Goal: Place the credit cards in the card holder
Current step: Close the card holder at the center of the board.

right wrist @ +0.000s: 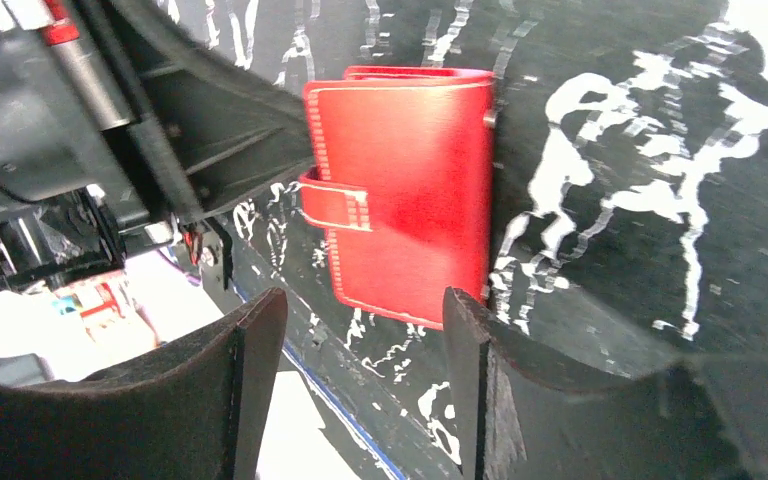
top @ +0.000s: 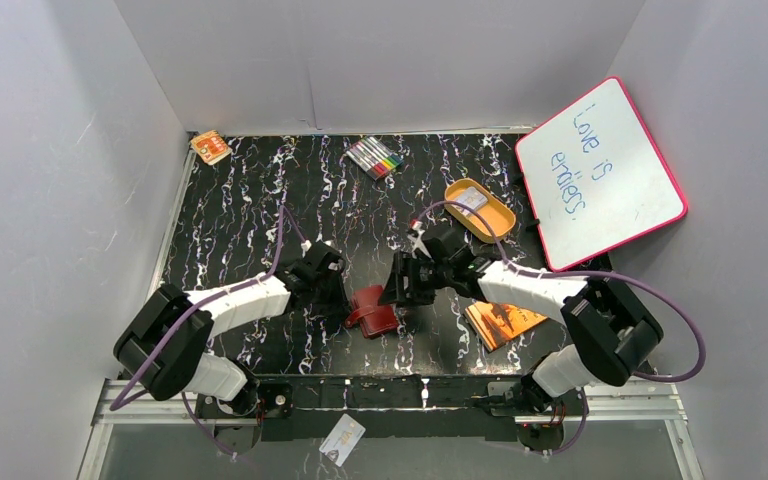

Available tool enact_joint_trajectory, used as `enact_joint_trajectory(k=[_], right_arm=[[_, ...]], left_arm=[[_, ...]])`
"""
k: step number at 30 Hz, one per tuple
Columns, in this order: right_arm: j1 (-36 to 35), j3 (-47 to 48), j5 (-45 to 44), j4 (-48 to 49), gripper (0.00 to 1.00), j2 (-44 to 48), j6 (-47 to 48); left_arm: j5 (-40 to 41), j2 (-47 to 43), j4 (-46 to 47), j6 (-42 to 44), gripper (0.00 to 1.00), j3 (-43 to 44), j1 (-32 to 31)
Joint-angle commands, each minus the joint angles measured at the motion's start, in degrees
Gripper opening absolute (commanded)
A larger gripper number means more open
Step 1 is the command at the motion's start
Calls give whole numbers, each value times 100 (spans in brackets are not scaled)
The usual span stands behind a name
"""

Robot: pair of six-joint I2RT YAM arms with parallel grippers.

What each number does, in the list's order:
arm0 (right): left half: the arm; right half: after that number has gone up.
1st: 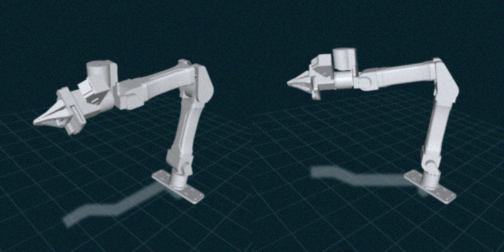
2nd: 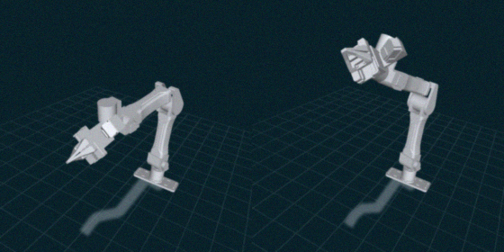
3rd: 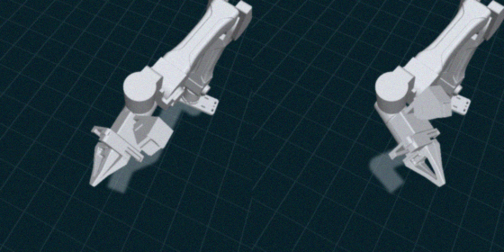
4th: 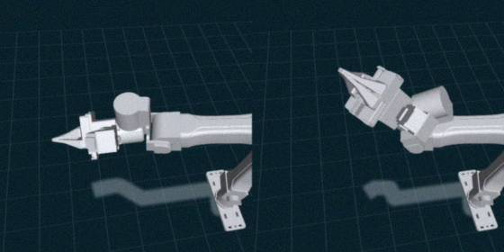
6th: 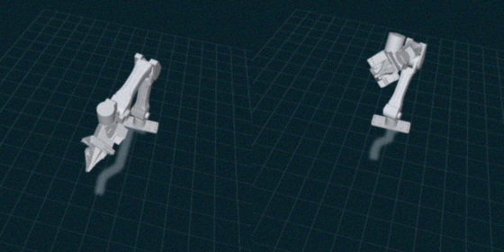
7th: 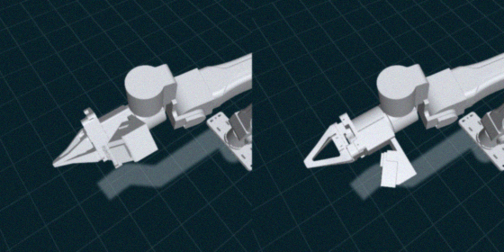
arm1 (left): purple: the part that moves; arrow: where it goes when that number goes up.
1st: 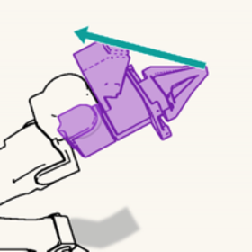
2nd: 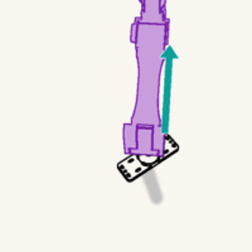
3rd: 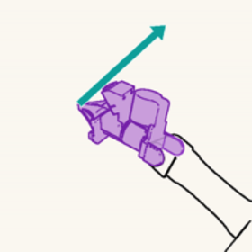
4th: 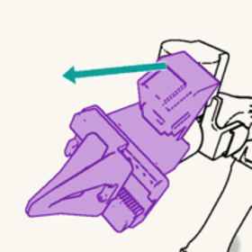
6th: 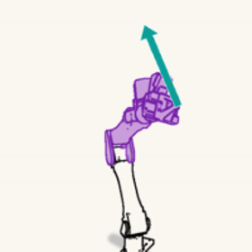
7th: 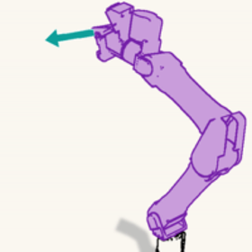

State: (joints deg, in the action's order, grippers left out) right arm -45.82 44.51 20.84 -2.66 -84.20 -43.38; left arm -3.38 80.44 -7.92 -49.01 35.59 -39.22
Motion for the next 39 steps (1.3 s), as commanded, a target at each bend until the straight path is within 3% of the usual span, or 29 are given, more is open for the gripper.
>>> enact_joint_trajectory(k=[1, 6, 13, 19, 27, 39], right_arm=[[339, -550, 496, 785, 68, 141, -346], [341, -625, 532, 983, 65, 119, -239], [133, -244, 27, 594, 56, 233, 154], [-53, 152, 188, 502, 40, -205, 359], [-455, 576, 192, 403, 26, -957, 447], [-638, 682, 60, 327, 23, -1455, 268]], left_arm=[[259, 115, -382, 100, 0, -272, -13], [621, -308, -694, -21, 0, -181, -14], [1013, -1078, -1368, 5, 35, 321, -15], [989, -1376, -1496, 4, 56, 511, -14], [340, -1090, -989, -31, 63, 544, -15], [-137, -480, -593, 11, 63, 428, -15]])
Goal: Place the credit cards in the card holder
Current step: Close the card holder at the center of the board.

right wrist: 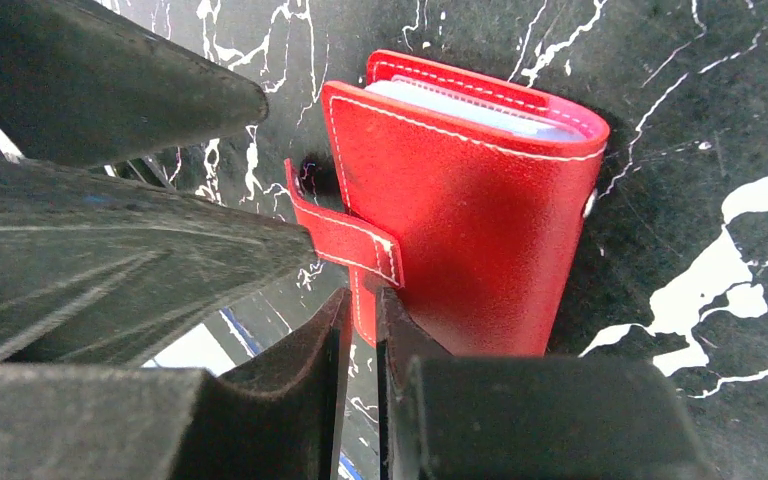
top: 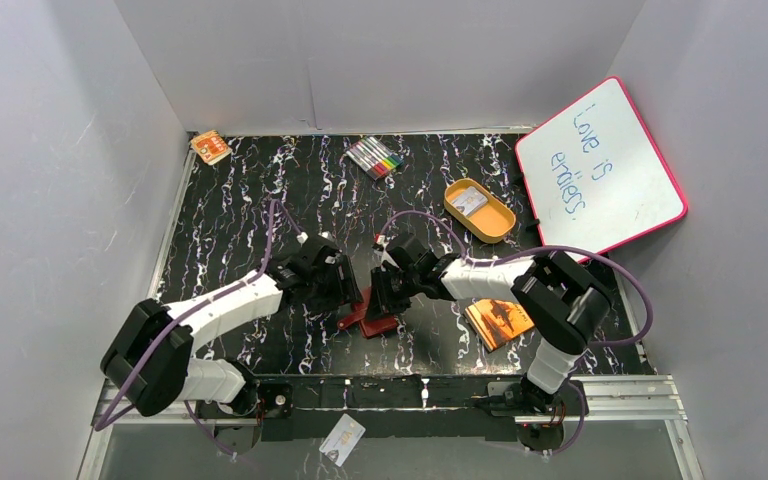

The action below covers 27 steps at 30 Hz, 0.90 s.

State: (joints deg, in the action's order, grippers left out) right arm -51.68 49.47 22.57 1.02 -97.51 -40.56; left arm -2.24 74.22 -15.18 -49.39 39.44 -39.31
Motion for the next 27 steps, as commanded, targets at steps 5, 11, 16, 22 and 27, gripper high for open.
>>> enact_joint_trajectory(k=[5, 11, 16, 22, 27], right_arm=[[-57, 177, -137, -40, 23, -145, -31], [-61, 177, -130, -23, 23, -143, -49], [-60, 185, -139, -14, 23, -144, -58], [-70, 203, -121, -5, 23, -140, -67], [-70, 212, -151, -76, 25, -6, -90]], left_arm=[[-270, 487, 195, 77, 62, 13, -2], [-291, 780, 226, 88, 51, -42, -4], [-409, 837, 309, 112, 38, -95, -6], [-506, 973, 397, 174, 18, -162, -6], [-361, 1007, 341, 209, 7, -253, -7]])
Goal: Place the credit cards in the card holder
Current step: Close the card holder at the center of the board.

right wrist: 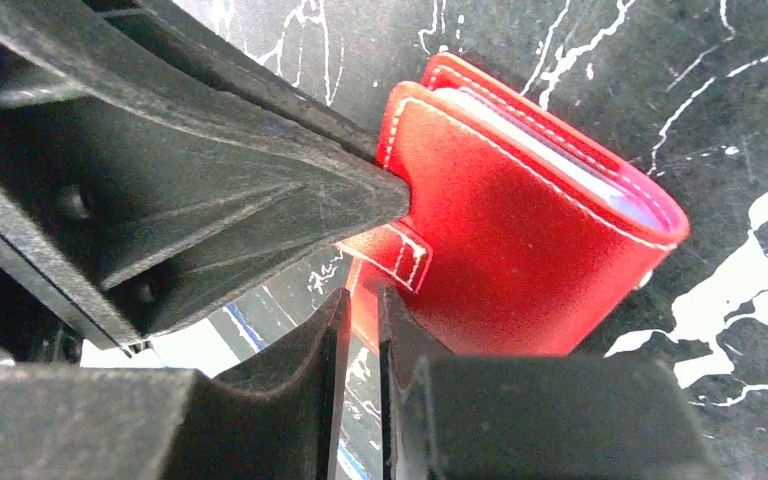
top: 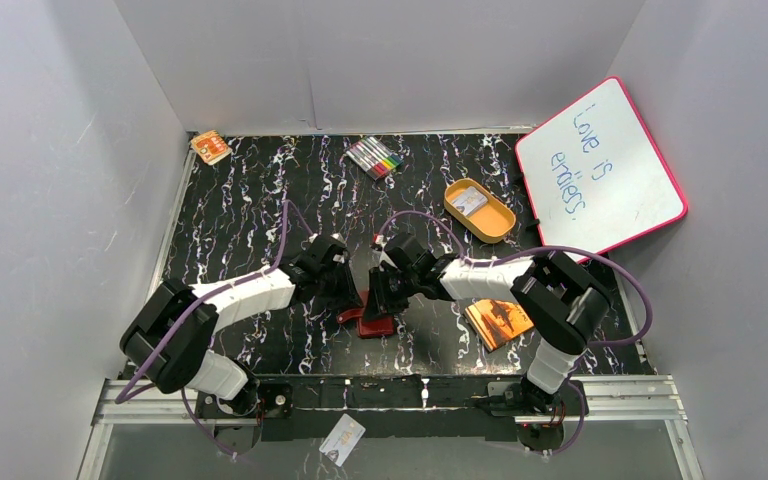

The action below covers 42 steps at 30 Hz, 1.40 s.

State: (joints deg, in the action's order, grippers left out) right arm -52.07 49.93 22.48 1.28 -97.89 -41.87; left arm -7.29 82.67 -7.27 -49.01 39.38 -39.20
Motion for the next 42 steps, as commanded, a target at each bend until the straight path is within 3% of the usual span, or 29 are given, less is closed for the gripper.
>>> enact_joint_trajectory(k=[1, 9, 20, 33, 42], right_arm=[[-25, 173, -147, -117, 27, 79, 34], [47, 65, -332, -346, 45, 702, -191], [487, -1208, -513, 428, 62, 1659, -1056], [584, -2217, 115, 2242, 64, 1113, -2047], [584, -2563, 328, 3551, 55, 613, -2603]], left_arm=[[191, 161, -465, 178, 5, -268, -17], [469, 114, -557, 147, 0, -457, -17], [650, 67, -489, 63, 0, -775, -16], [974, 24, -504, -124, 0, -1072, -17], [973, 37, -416, -286, 0, -1252, -15]])
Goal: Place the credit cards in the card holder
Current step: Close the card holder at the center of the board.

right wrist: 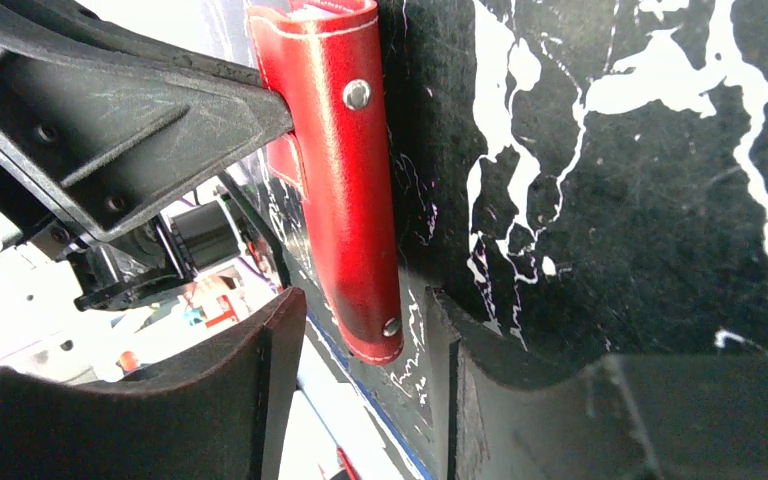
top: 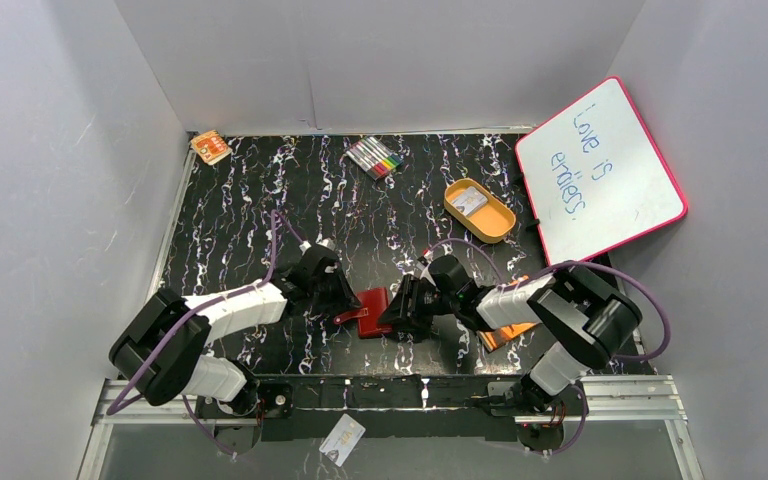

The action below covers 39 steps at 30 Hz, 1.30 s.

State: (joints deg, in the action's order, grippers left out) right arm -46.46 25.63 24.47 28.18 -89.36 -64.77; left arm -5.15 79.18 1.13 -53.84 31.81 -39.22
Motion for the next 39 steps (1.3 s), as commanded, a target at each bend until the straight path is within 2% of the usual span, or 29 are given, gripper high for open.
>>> enact_joint_trajectory(k=[1, 19, 22, 26, 28, 29, 33, 35, 39], right_arm=[[24, -148, 140, 971, 54, -298, -358], [-11, -27, 419, 2023, 38, -931, -694], [-43, 10, 472, 2231, 27, -992, -717], [-54, 84, 465, 2151, 1, -721, -561], [-48, 300, 402, 1485, 0, -371, -201], [-48, 442, 342, 995, 0, -141, 54], [-46, 1191, -119, -1122, 0, 760, 1400], [-47, 1648, -450, -2128, 0, 1131, 2095], [-43, 2842, -1183, -4073, 0, 1550, 3596]], left_arm=[[761, 394, -1259, 191, 0, -500, -15], [771, 455, -1270, 97, 0, -573, -13], [746, 463, -1256, 89, 0, -582, -11], [812, 282, -1467, 110, 0, -430, -15], [916, 36, -1772, 139, 1, -184, -9], [1004, -137, -2076, 153, 9, 12, -10], [1391, -883, -3046, 269, 49, 1172, 9], [1667, -1274, -3510, 347, 60, 1813, 21], [2400, -1761, -4153, 512, 72, 2950, 31]])
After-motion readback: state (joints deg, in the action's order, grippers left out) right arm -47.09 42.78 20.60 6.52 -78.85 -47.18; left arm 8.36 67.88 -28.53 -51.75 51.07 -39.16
